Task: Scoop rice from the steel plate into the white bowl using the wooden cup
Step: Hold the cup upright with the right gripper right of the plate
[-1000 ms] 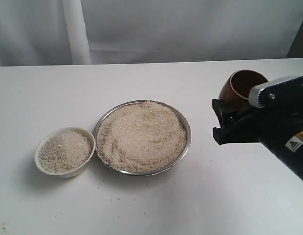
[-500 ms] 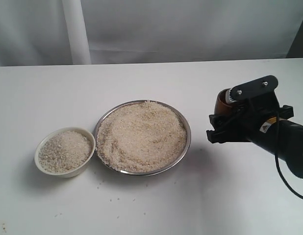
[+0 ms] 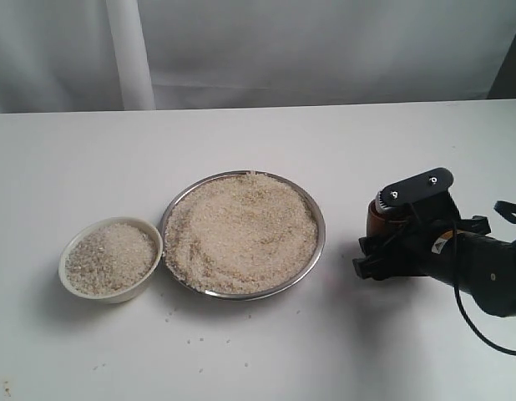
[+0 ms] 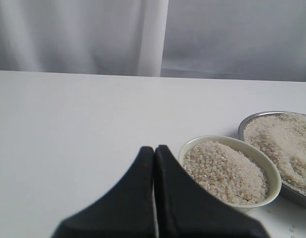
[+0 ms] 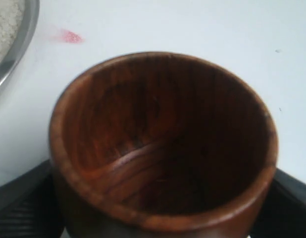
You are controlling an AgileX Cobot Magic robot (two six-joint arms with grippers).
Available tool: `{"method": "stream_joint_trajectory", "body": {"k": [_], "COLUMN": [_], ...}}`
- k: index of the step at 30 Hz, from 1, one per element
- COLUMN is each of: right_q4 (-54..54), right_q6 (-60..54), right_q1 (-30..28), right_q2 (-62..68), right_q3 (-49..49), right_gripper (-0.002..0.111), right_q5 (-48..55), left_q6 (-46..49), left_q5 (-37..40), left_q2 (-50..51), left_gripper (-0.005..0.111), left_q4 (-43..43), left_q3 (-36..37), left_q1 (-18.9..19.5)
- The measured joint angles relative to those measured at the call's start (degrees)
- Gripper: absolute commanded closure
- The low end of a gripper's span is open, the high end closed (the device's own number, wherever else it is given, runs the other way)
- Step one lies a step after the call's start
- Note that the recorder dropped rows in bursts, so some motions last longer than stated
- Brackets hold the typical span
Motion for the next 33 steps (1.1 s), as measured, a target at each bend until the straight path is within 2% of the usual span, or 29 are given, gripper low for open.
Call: {"method": "stream_joint_trajectory", "body": {"k": [27, 28, 33], "right_q4": [0.0, 0.0, 0.0], "right_q6": [0.0, 0.0, 0.0], "right_q1": [0.0, 0.0, 0.0], "right_q2": [-0.01, -0.01, -0.01], "right_q3": [-0.09, -0.09, -0.09], "right_gripper": [0.108, 0.106, 0.076], "right_q5": [2.02, 2.02, 2.02], "left_q6": [0.0, 0.0, 0.0], "left_q5": [0.0, 0.0, 0.0], "left_q2": [0.0, 0.0, 0.0], "left_gripper": [0.107, 0.107, 0.107], "left_q4": [0.0, 0.0, 0.0], "left_q3": [0.0, 0.0, 0.0], "left_q1": [0.0, 0.0, 0.0]}}
